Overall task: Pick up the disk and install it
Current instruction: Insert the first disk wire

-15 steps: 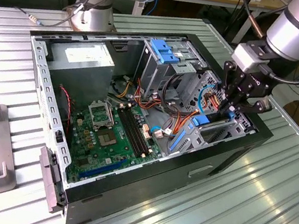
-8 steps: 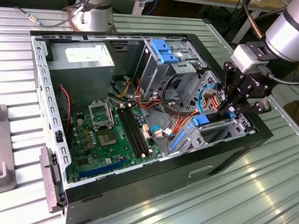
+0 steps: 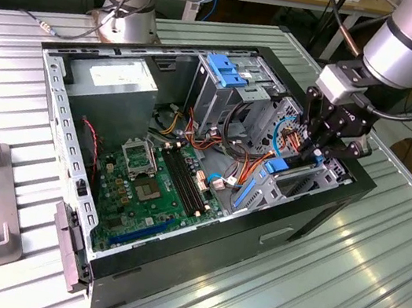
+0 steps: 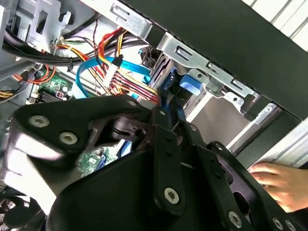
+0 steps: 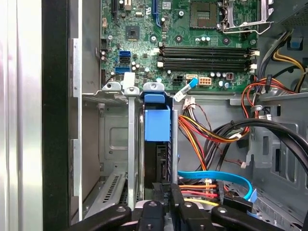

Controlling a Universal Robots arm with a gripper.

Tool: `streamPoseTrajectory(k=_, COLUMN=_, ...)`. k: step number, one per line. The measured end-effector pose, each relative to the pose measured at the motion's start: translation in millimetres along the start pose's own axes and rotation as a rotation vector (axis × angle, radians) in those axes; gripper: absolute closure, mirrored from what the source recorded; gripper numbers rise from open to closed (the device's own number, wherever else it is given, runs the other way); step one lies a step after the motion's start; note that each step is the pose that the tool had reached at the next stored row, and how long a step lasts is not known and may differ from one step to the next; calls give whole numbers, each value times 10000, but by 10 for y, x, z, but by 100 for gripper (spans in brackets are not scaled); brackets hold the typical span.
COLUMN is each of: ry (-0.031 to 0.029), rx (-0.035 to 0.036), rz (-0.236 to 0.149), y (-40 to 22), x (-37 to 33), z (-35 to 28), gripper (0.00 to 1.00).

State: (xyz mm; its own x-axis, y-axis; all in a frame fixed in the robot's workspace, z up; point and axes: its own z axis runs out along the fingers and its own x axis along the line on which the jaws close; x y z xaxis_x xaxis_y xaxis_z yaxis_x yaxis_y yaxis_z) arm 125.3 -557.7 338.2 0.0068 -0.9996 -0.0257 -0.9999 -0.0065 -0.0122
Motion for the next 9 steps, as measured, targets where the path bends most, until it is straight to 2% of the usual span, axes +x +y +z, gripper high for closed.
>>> streamPoseTrajectory(k=1, ry=3, rx=0, rz=0, y=0, x=0, z=-10, gripper=76)
streamPoseTrajectory(k=5, ry=5, rx=0, rz=0, y=-1, x=-3, z=-102, gripper=76)
streamPoseTrajectory(k=9, ry=6, rx=0, rz=0, y=-1, x=-3, z=-110, gripper=77)
